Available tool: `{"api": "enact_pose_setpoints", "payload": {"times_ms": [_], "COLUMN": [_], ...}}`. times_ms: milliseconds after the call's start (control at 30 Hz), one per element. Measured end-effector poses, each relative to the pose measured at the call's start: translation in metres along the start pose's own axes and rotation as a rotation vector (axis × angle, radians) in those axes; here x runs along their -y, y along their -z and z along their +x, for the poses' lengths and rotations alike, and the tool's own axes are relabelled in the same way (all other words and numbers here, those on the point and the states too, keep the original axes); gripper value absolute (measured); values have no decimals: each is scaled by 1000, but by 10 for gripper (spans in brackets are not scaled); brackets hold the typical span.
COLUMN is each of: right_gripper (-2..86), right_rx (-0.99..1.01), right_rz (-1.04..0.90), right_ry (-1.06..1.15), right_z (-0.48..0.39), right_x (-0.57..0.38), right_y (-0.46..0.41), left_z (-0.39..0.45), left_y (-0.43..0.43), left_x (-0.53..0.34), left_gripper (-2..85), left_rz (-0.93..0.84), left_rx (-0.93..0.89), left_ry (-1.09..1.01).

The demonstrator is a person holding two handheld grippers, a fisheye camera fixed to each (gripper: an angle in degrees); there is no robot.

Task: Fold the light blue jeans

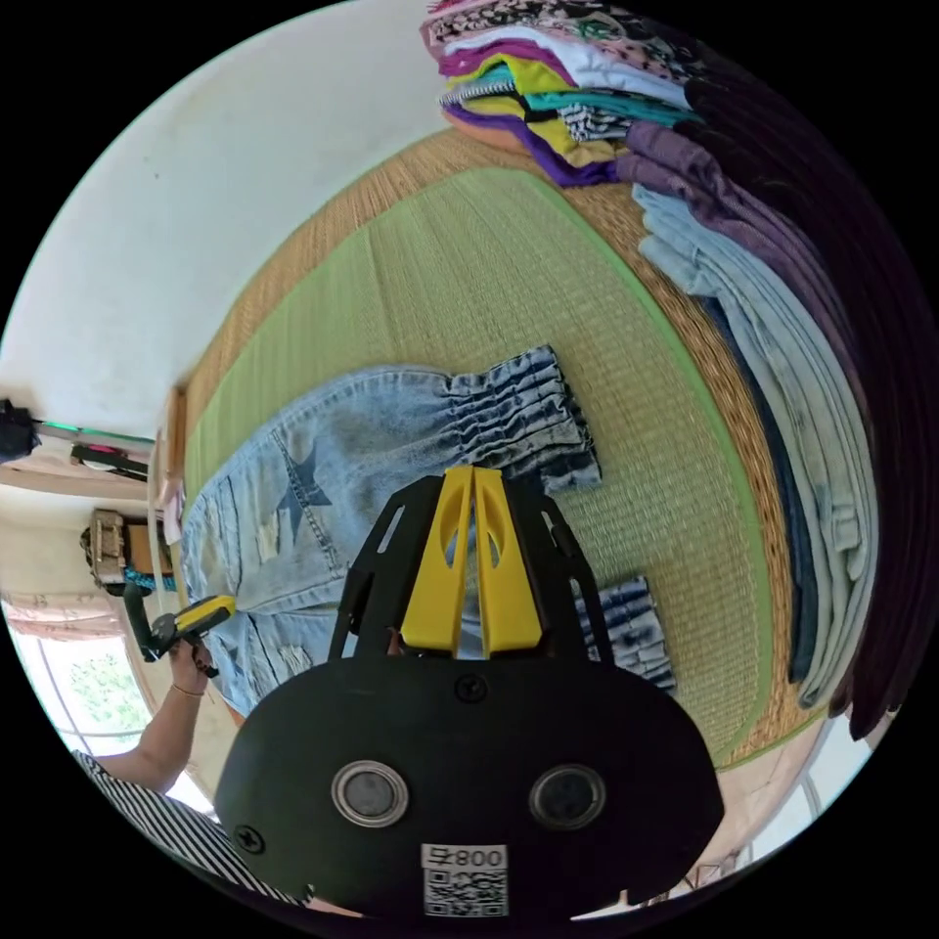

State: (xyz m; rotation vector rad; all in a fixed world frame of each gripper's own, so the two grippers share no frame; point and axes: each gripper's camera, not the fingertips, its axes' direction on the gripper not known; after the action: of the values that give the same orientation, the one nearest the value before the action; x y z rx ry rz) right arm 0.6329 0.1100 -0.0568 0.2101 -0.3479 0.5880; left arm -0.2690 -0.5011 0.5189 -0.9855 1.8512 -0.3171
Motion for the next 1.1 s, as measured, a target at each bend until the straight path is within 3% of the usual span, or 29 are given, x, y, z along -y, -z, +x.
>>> {"api": "enact_pose_setpoints", "payload": {"times_ms": [300,500,600,700,767,900,1100], "right_gripper": [0,0,0,0,1,1,0], "right_rx": [-18,9,-76,-166,-227,-334,-159], "right_rz": [33,44,-11,-145,-66,-108,-114], "right_ry": [23,161,200,237,270,313,410], "right_z": [-25,-58,-73,-83,-97,-120,-163], "right_x": [8,-39,-73,-91,-100,-97,-114], "right_y": [-1,19,7,-24,-28,-38,-38], "left_z": [-8,-2,-2,-5,-7,-12,-20], "left_y": [14,26,8,9,9,17,40], "left_x": [-9,-34,-38,-40,-39,-41,-66], "left_gripper": [0,1,0,0,0,0,1], "left_rz": [25,76,-31,-13,-36,-36,103], "left_rx": [-9,-50,35,21,11,-42,93], "left_ry": [-1,-14,-4,-1,-5,30,164]}}
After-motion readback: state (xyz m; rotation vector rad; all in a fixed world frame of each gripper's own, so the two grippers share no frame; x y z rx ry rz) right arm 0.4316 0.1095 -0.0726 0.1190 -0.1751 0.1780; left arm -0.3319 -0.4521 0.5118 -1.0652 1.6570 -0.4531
